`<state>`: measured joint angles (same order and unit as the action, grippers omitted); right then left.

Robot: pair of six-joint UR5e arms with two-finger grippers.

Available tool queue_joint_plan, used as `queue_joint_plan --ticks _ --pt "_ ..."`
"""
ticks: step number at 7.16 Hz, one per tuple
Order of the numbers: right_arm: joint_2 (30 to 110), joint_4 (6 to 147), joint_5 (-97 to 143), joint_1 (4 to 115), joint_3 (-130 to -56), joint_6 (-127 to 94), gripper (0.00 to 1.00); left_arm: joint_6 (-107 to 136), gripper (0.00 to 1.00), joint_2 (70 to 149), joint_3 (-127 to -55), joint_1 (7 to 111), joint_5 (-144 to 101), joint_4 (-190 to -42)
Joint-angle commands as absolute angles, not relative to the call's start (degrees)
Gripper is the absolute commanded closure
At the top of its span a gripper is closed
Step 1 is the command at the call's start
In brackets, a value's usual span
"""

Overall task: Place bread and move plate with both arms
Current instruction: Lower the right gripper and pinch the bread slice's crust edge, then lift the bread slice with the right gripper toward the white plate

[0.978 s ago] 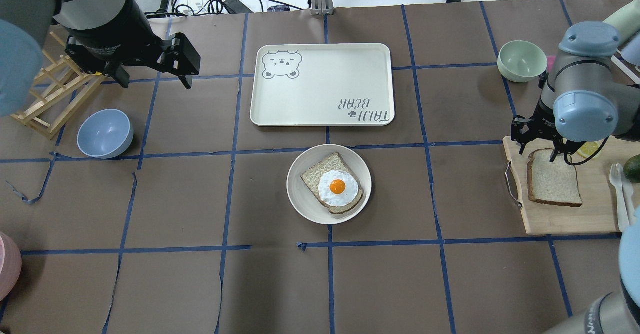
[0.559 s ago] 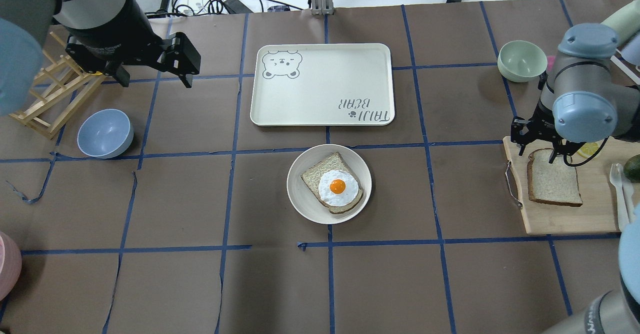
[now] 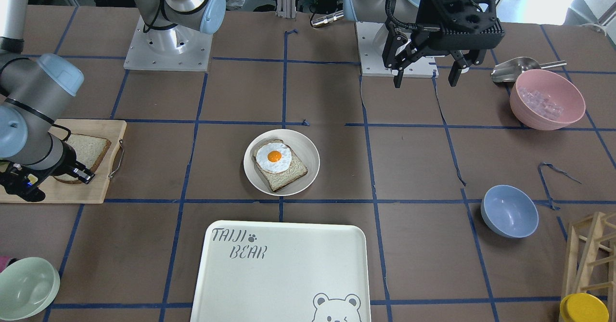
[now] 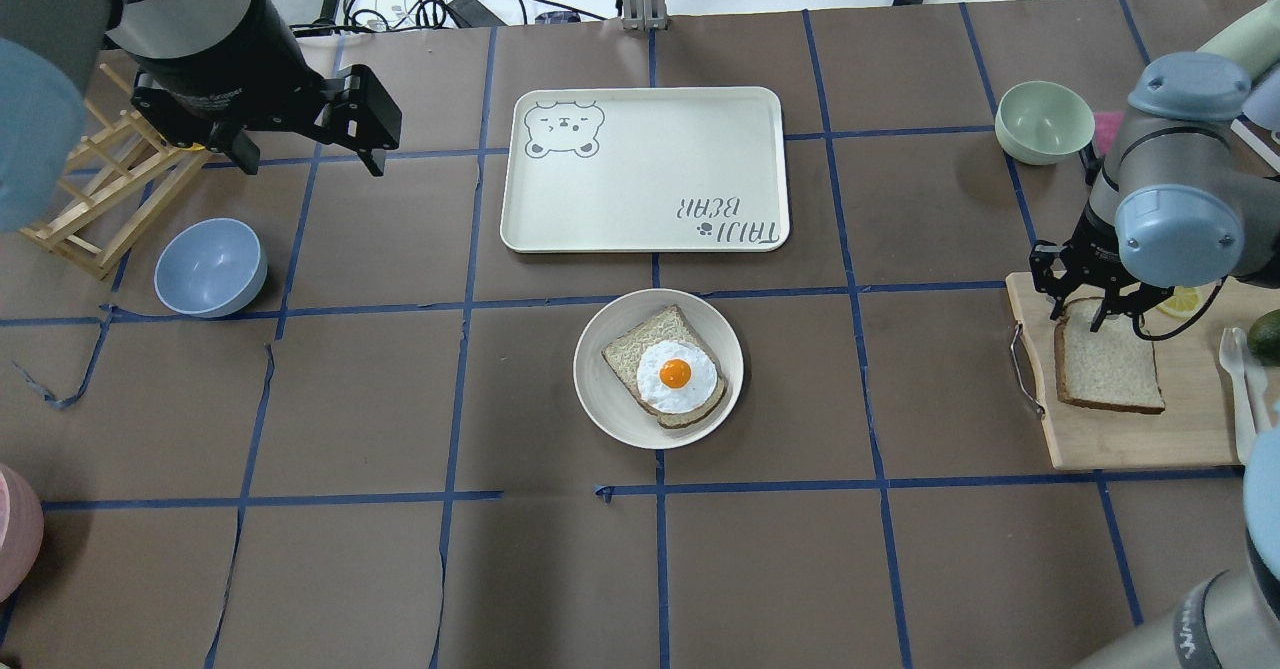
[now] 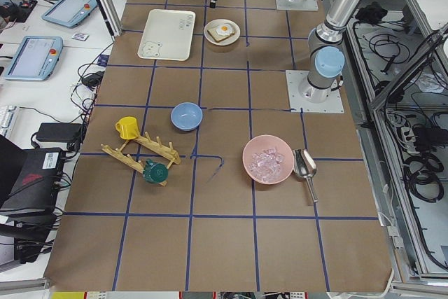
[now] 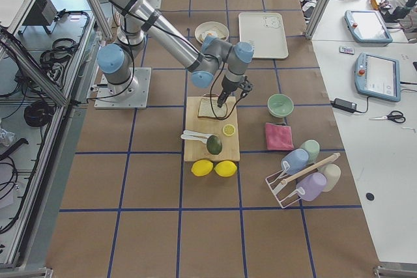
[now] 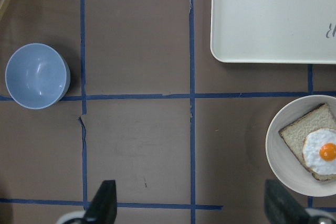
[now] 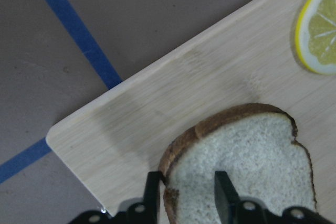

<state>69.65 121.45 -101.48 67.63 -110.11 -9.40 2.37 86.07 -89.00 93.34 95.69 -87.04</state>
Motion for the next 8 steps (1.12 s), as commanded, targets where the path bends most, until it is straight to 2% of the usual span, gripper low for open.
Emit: queue_joint_plan --ticks 1,2,5,8 --pt "69.4 121.5 -101.3 67.6 -110.0 -9.7 0.87 2.4 0.00 86.0 -89.0 93.3 95.7 -87.1" --pt "69.4 121.4 -101.3 67.6 -109.7 -9.8 1.00 2.4 0.00 86.0 -89.0 93.3 95.7 -87.1" --pt "70.3 119.9 -99.2 67.6 -107.4 -10.0 1.00 2.4 0.00 85.7 -88.9 93.3 95.9 -88.0" --pt "75.1 104.5 -99.1 69.6 -100.5 -11.9 1.00 2.4 0.00 85.6 -88.9 93.2 95.7 -88.3"
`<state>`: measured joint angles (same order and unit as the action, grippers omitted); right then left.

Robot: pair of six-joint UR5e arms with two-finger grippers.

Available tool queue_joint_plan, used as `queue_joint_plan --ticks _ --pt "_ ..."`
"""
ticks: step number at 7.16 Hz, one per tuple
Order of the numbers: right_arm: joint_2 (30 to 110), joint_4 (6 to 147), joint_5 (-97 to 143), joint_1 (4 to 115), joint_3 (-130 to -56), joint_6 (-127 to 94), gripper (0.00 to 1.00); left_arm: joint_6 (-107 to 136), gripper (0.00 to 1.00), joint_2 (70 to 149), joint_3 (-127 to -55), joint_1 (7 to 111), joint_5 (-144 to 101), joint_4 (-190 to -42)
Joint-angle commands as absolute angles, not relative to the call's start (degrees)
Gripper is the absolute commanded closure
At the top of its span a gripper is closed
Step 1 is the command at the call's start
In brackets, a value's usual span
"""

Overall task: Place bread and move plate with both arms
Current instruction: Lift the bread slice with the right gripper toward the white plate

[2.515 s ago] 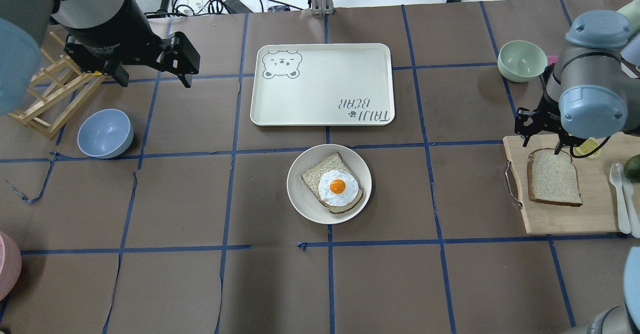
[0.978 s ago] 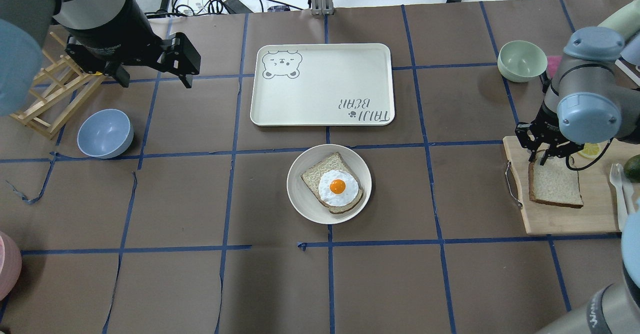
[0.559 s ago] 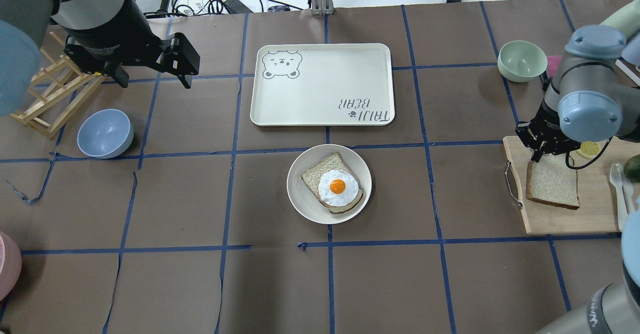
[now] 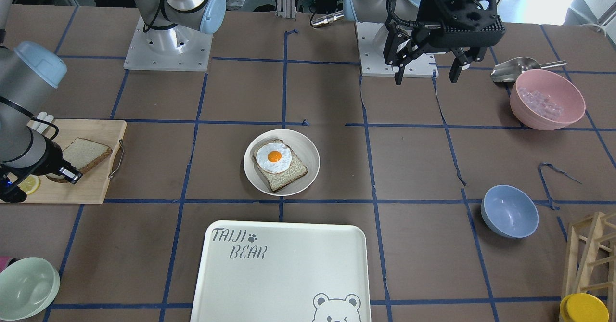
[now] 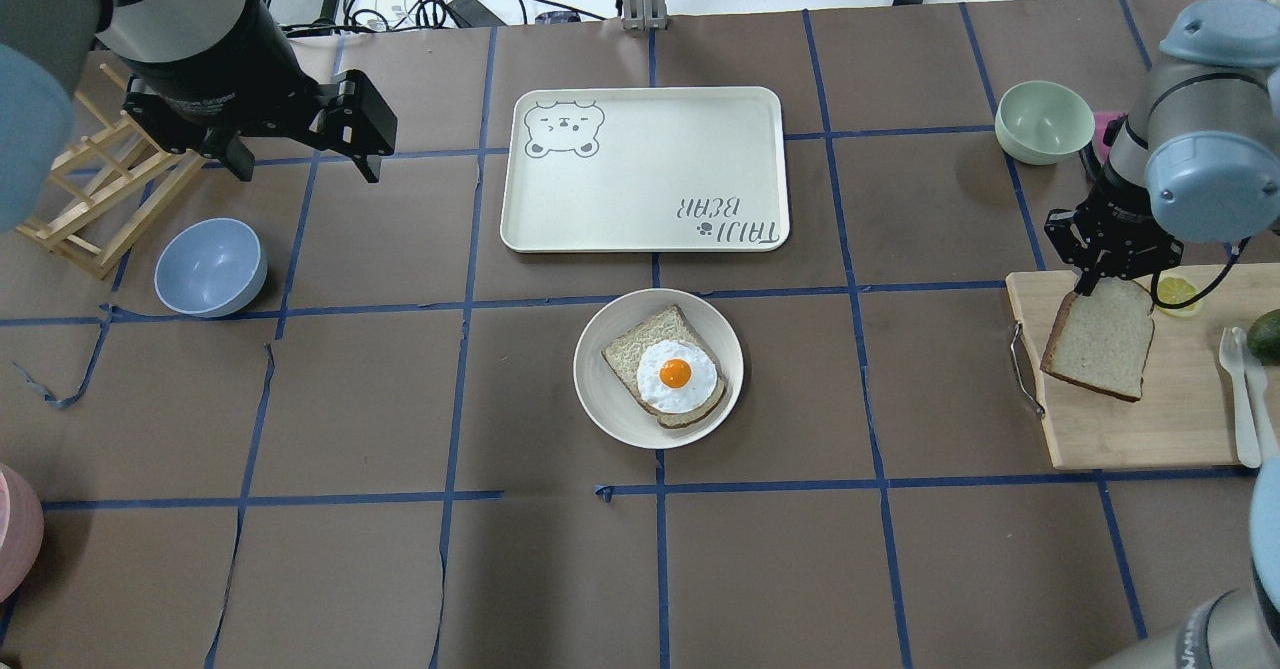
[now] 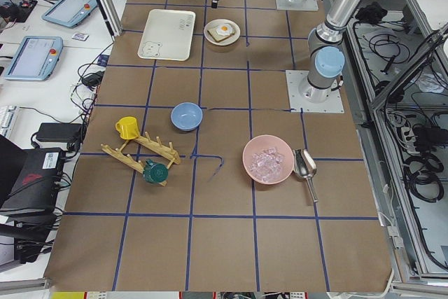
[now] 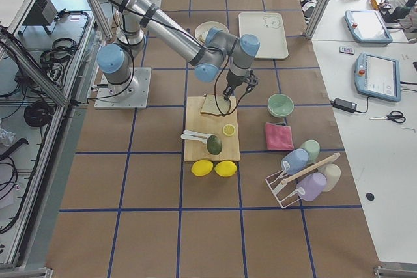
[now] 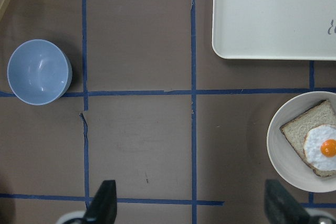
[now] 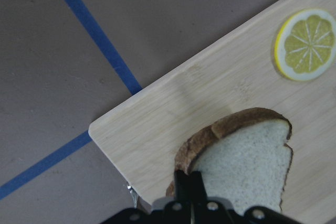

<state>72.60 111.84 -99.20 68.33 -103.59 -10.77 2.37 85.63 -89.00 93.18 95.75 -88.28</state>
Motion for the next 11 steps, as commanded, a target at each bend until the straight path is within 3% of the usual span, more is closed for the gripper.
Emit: queue_joint_plan --ticks 1,5,11 --pt "76.6 100.9 -99.2 73.3 -98.0 -13.8 1.00 2.4 0.00 85.7 -88.9 93.2 95.6 -88.3" --pt "77.9 92.6 -98.1 92.4 -90.6 -32.8 1.00 2.4 0.00 85.7 -88.9 93.2 95.5 -88.2" --pt "73.6 96.5 -84.9 110.2 -91.3 -64.1 1.00 2.3 0.00 85.7 -88.9 93.2 95.6 -88.3"
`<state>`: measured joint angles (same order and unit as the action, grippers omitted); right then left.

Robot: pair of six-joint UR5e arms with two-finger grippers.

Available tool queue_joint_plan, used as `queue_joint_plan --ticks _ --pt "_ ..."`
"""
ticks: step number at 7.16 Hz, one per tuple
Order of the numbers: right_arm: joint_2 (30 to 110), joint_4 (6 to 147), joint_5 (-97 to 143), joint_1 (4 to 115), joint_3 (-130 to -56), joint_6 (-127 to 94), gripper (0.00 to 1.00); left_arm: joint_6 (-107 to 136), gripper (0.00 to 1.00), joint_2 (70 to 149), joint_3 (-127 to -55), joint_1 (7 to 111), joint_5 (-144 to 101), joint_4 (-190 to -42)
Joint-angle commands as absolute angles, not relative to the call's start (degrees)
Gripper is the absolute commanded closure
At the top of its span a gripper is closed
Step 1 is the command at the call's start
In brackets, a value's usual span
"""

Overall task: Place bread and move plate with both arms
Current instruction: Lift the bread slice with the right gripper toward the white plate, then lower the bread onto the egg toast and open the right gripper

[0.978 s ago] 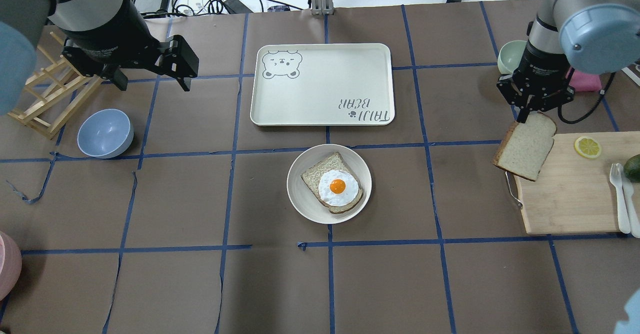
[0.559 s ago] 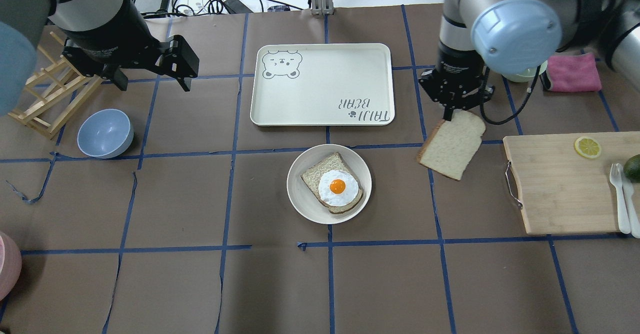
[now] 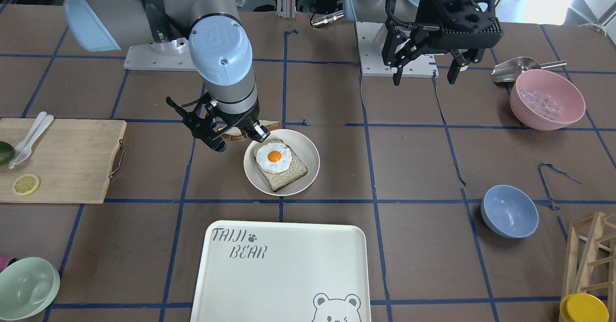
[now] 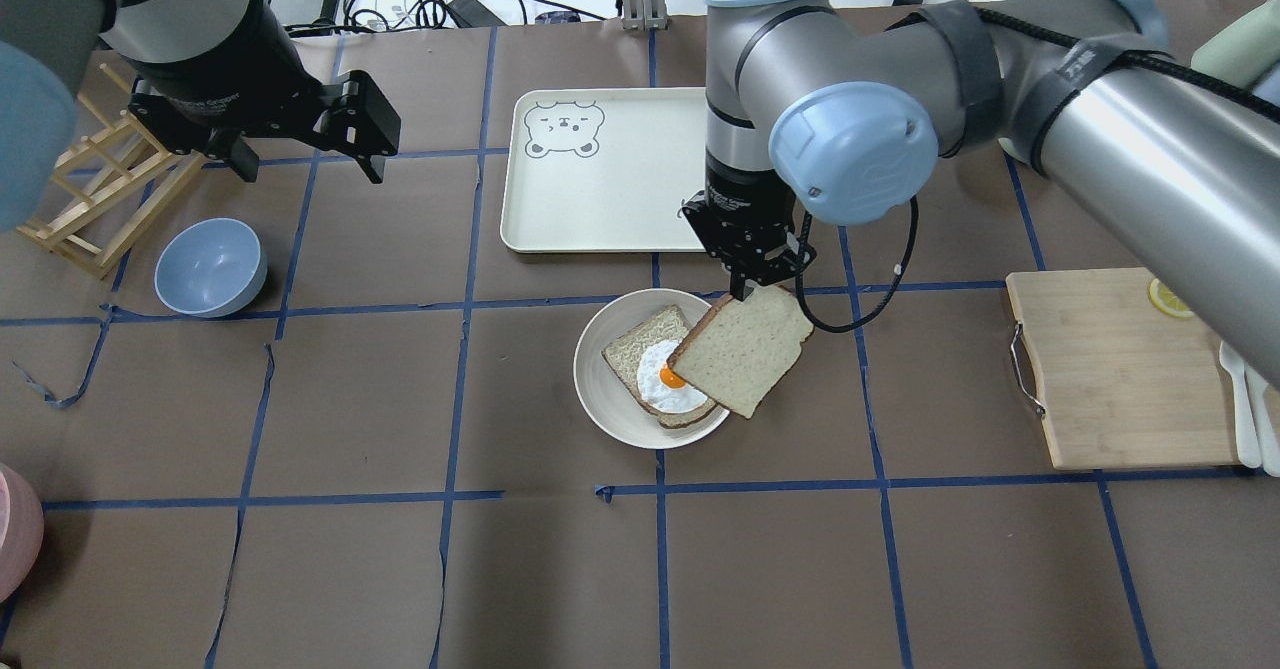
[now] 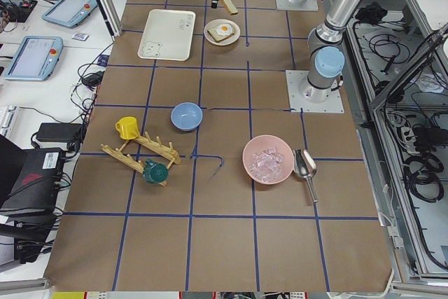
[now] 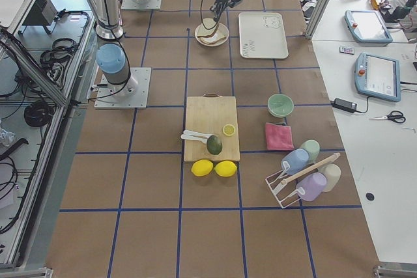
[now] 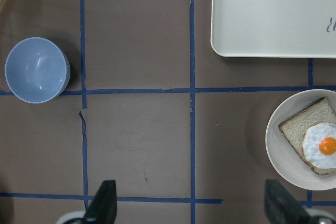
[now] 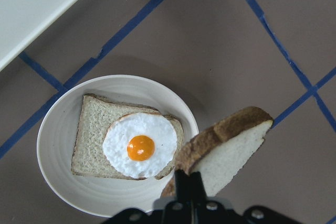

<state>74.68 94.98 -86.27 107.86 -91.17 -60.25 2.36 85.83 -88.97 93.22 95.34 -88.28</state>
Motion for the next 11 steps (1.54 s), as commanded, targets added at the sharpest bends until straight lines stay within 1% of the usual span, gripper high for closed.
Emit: queue_joint_plan --ticks 1,3,7,8,9,10,11 --pt "72.3 99.4 -85.0 110.2 -91.3 -64.9 1.00 2.1 0.00 85.9 -88.9 92.8 95.5 -88.2" --pt "68.9 101.8 -81.7 110.4 -91.4 -65.0 1.00 2.1 0.00 85.8 -88.7 92.8 95.7 -88.3" --pt "67.5 102.0 -77.6 110.4 -91.6 -64.2 1.00 2.1 0.00 85.7 -88.9 93.2 95.5 -88.4" --pt "67.4 106.1 -81.8 110.4 -91.8 -63.0 0.68 2.1 0.00 85.8 -88.6 93.1 95.5 -88.4" --pt "67.4 107.2 -83.2 110.4 -91.8 -62.8 0.48 2.1 0.00 86.0 -88.7 92.9 95.5 -88.4" --pt "67.5 108.8 -85.4 110.3 -91.5 -61.9 0.42 1.9 0.00 87.4 -88.9 92.9 95.5 -88.4" --pt "68.2 109.8 -89.3 109.6 -91.3 -59.4 0.40 2.1 0.00 88.8 -89.2 93.0 95.4 -89.3"
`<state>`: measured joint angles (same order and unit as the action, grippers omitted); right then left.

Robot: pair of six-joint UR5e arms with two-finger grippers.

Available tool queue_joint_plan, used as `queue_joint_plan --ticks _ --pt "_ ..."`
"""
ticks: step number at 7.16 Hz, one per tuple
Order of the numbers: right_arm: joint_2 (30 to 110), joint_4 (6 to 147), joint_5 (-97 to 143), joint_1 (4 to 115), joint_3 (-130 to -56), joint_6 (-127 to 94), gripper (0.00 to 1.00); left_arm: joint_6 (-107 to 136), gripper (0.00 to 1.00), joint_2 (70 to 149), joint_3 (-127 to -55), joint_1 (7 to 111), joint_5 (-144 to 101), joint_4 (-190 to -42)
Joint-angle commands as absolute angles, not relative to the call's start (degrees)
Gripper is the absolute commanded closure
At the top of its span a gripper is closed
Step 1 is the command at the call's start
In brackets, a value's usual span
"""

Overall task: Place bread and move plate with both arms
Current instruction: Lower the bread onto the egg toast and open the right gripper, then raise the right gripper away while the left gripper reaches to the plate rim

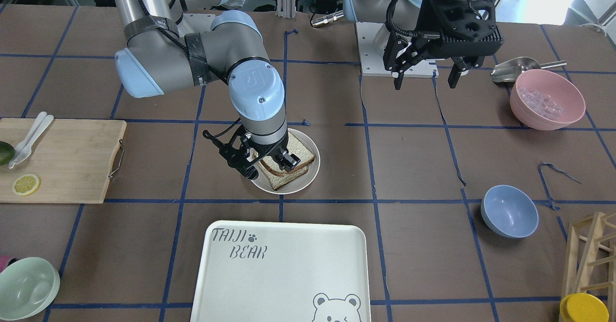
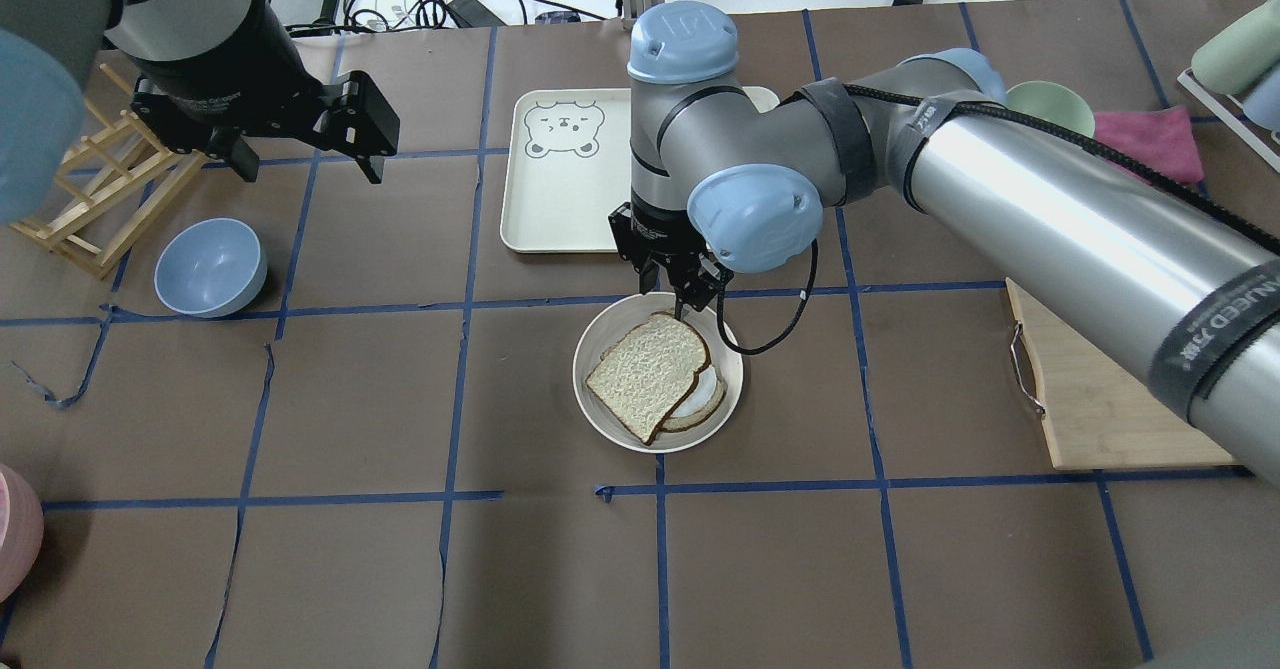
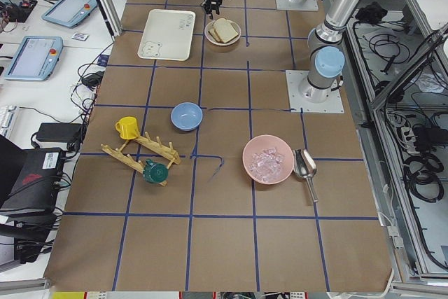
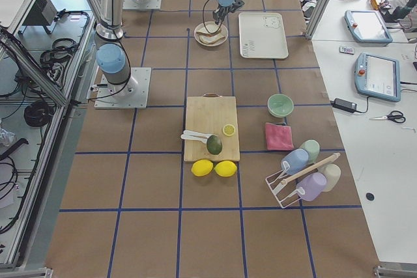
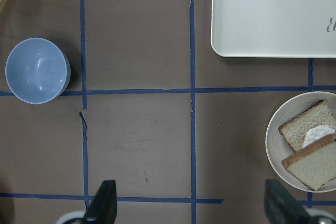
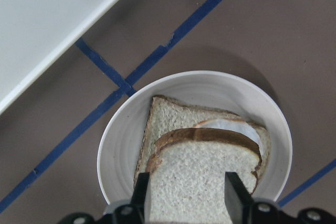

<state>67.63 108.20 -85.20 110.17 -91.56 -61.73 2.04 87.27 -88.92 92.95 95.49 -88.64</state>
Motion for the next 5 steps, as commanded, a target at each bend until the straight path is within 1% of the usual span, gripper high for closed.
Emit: queue_joint_plan --ticks 1,2,3,4,5 --pt "69.6 109.7 -91.7 109.1 -91.1 -56.0 0.22 3.1 0.00 90.3 -90.2 93.2 95.3 -91.5" --pt "71.7 109.8 -93.5 107.9 -91.4 -50.9 0.00 3.3 0.00 91.2 -92.0 93.3 95.3 -90.9" --pt "73.8 109.2 -94.7 105.8 -91.6 -44.2 0.00 3.3 0.00 91.8 -95.2 93.4 94.4 -88.9" --pt "76.4 108.2 -94.4 103.7 -91.8 -42.0 0.00 7.8 0.00 91.7 -100.4 93.6 90.7 -84.0" --pt "78.6 106.3 -94.5 102.9 -91.8 -35.4 0.00 16.8 0.00 91.8 -105.7 94.0 88.6 -79.0"
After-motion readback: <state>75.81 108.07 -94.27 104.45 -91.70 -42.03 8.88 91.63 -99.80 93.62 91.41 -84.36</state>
